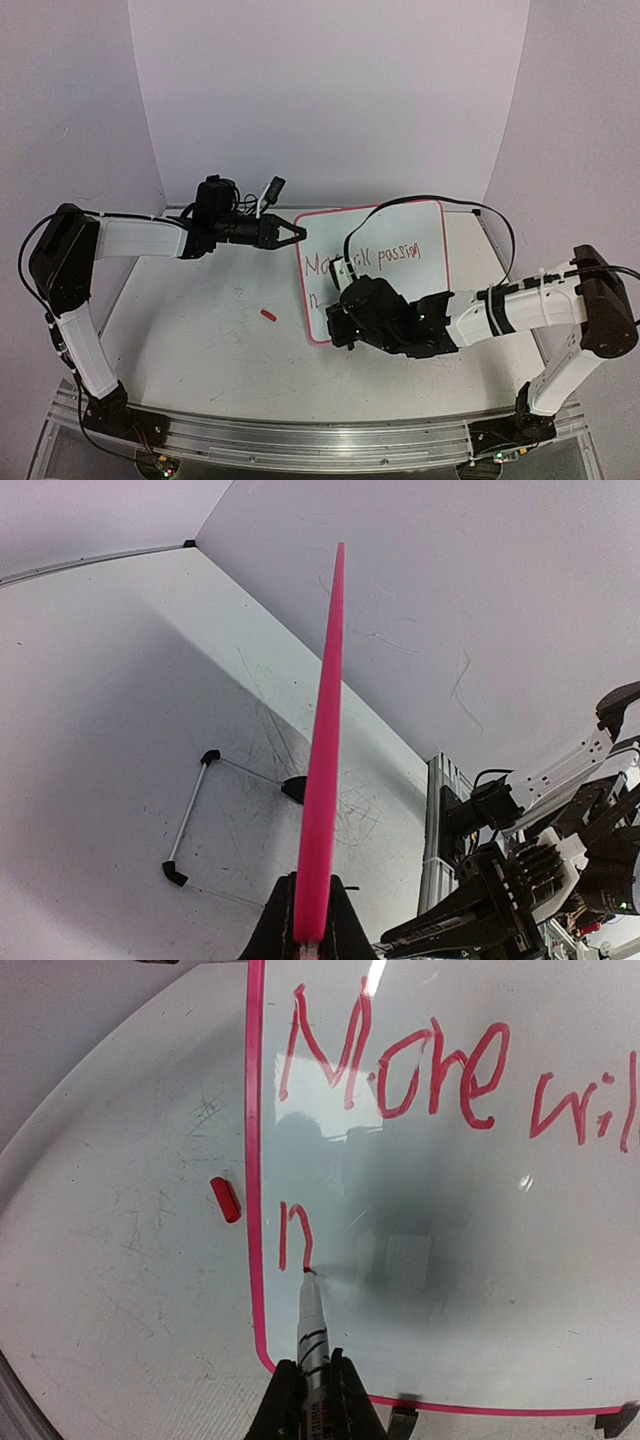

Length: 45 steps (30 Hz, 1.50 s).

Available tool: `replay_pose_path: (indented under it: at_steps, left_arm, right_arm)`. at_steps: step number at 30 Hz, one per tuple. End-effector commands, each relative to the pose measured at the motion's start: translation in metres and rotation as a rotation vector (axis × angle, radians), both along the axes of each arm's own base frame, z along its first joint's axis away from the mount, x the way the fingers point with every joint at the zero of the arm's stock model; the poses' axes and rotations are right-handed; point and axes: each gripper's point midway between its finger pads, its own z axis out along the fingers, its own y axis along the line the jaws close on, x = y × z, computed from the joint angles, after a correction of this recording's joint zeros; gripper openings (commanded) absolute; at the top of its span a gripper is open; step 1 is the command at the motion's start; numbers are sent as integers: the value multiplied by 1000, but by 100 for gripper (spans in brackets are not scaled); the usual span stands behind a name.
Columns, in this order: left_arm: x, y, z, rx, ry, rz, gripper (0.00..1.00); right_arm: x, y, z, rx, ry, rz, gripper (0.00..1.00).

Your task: Write a sentence on the whiteboard

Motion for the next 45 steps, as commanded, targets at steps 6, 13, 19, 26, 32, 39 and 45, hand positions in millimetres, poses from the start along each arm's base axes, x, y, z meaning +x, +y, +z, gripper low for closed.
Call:
replay_pose_path:
  at_steps: [6,13,19,26,32,39,45]
  left_arm:
    - [-11,-6,16,-1,-13,-10,0]
    - [-10,-6,17,0,-17,-5,0]
    - [-10,-5,16,3,-22,1,0]
    - [-9,-6,15,6,-19,1,0]
    - [-9,-5,15,10,-26,7,0]
    - [-8,-5,14,12,-23,5,0]
    - [-8,-6,12,15,-22,5,0]
  right_arm:
    - [7,-12,51,59,-94,-33,0]
    - [7,-15,52,63,-96,-31,0]
    - [7,-11,53,69,-97,-15,0]
    - [7,-12,49,59,-100,-18,0]
    - [9,-13,48,52,-104,-18,0]
    - [10,-5,40,41,-89,6,0]
    - [14,-10,42,27,-112,-15,0]
